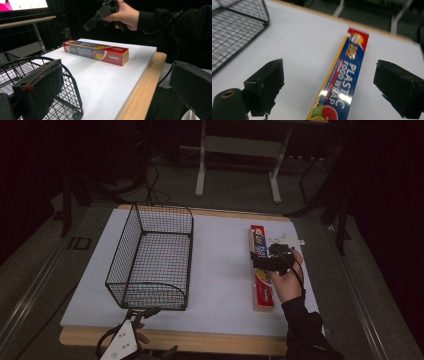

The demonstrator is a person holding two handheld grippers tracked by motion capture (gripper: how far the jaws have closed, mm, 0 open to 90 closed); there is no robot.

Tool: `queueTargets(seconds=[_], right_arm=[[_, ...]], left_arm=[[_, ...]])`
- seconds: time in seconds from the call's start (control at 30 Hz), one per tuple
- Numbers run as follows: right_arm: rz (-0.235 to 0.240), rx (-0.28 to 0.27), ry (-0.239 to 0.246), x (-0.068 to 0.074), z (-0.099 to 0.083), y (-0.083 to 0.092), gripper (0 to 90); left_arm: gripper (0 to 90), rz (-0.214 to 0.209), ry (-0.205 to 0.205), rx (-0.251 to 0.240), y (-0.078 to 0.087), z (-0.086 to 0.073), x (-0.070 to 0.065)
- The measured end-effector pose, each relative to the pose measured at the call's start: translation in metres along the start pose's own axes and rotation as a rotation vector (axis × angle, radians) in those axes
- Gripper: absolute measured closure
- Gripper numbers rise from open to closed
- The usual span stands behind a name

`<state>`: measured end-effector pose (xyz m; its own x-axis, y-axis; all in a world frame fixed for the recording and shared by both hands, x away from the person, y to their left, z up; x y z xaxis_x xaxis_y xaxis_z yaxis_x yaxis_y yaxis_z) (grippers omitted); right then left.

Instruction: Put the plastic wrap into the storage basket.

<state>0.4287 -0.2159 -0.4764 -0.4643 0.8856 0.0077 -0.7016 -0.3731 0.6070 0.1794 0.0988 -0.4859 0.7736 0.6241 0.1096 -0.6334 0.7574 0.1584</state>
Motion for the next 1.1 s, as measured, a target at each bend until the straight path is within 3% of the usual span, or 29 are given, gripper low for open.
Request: queueTargets(seconds=[0.1,0.37,0.83,1.07,1.1], right_arm=[[-0.009,0.077,-0.038,-0.005,-0.003,-0.011,9.5],[-0.050,0.203,-0.103,-0.019,-0.009,-0.031,10.0],[-0.102,0.360,-0.204,-0.032,-0.025,-0.062,14.3],[-0.087,0.440,-0.275,-0.032,-0.032,-0.072,16.0],[-0.097,0.470,-0.290,-0.032,-0.033,-0.075,18.3]], left_arm=[[0.0,-0.001,0.001,0.001,0.000,0.000,0.000],[0.0,-0.004,0.001,0.007,0.000,-0.001,0.000],[0.0,-0.005,-0.004,0.011,0.000,-0.001,-0.001],[0.0,-0.006,-0.008,0.017,-0.001,-0.002,-0.001],[0.0,-0.002,-0.021,0.021,-0.001,-0.002,-0.002]])
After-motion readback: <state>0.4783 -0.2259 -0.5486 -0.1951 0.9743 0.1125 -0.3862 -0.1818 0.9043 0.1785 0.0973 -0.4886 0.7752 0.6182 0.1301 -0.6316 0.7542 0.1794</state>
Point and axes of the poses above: each handheld gripper's, and its own axes: y roughly backward along the jaws, z roughly out of its top, x roughly to its left, the point moved 7 cm from there along -y, roughly forward along the jaws, and after that the axes turned 6 degrees about z, right-handed, at the moved point
